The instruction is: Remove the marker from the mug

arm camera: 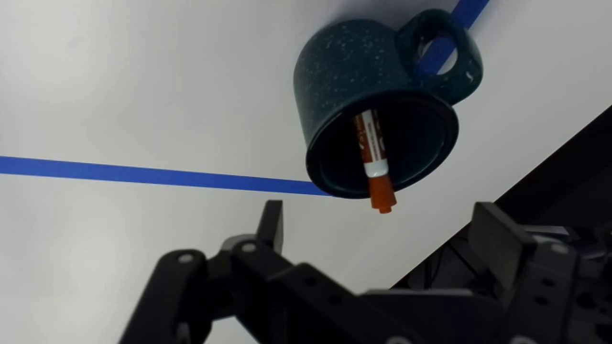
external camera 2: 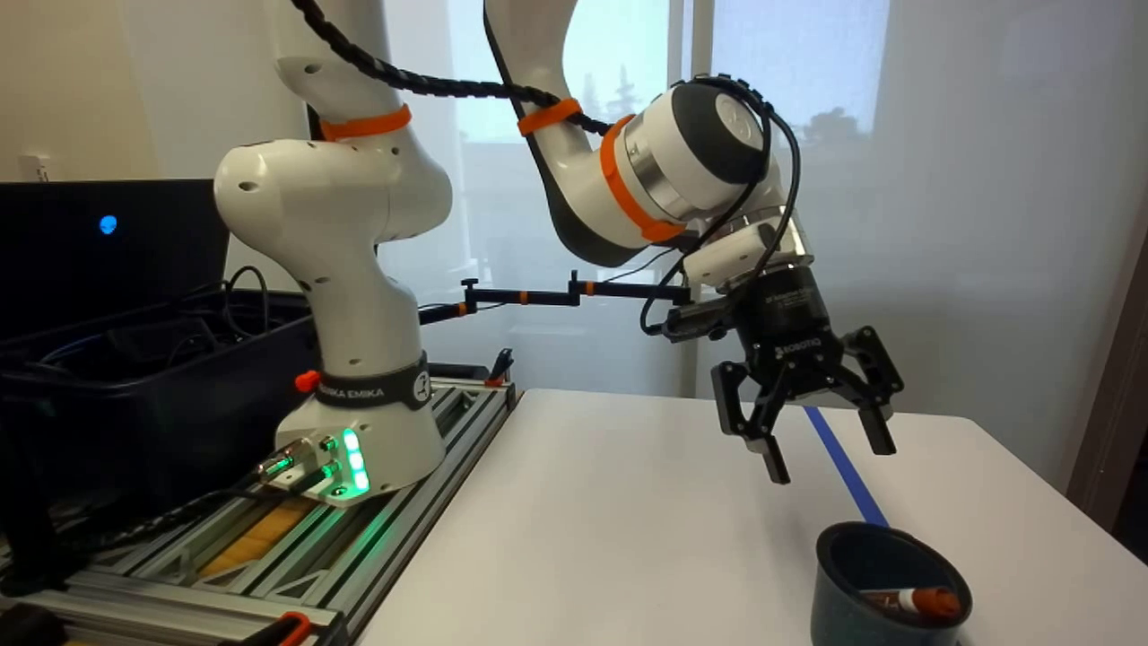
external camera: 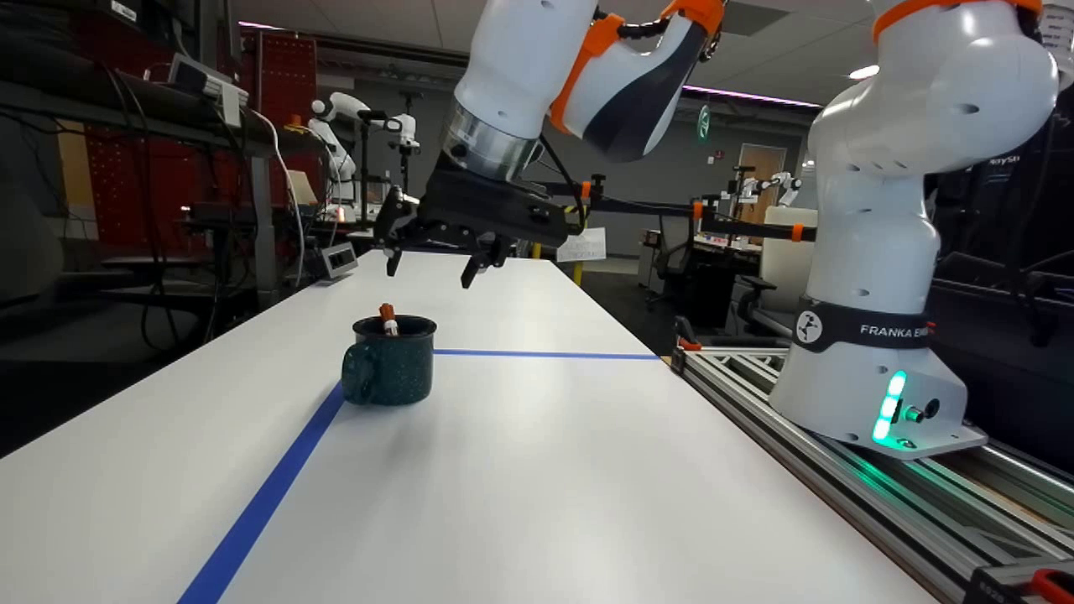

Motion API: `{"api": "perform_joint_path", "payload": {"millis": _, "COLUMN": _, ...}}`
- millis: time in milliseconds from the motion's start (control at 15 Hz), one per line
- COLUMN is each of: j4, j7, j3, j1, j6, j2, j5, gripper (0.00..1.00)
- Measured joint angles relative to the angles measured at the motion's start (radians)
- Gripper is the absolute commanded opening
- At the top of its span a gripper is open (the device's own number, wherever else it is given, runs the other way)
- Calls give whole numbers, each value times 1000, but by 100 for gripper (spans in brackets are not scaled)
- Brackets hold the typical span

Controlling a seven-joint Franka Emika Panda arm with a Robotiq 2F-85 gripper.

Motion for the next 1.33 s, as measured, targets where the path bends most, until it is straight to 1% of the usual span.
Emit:
{"api": "perform_joint_path", "payload": {"millis": 333, "j4": 44, "j7": -83, "j3": -35, "j1": -17, "j6": 59, "j2": 46, "j5": 0, "gripper": 100}}
{"api": "perform_joint_path", "payload": {"millis": 600, "j4": 62, "j7": -221, "j3": -69, "j1": -48, "j6": 115, "j2": 89, "j5": 10, "gripper": 100}}
{"api": "perform_joint_path", "payload": {"millis": 867, "j4": 86, "j7": -334, "j3": -86, "j1": -69, "j6": 121, "j2": 127, "j5": 20, "gripper": 100}}
{"api": "perform_joint_path", "payload": {"millis": 1067, "j4": 106, "j7": -379, "j3": -88, "j1": -73, "j6": 121, "j2": 140, "j5": 21, "gripper": 100}}
{"api": "perform_joint_path", "payload": {"millis": 1333, "j4": 130, "j7": -406, "j3": -85, "j1": -71, "j6": 121, "j2": 150, "j5": 20, "gripper": 100}}
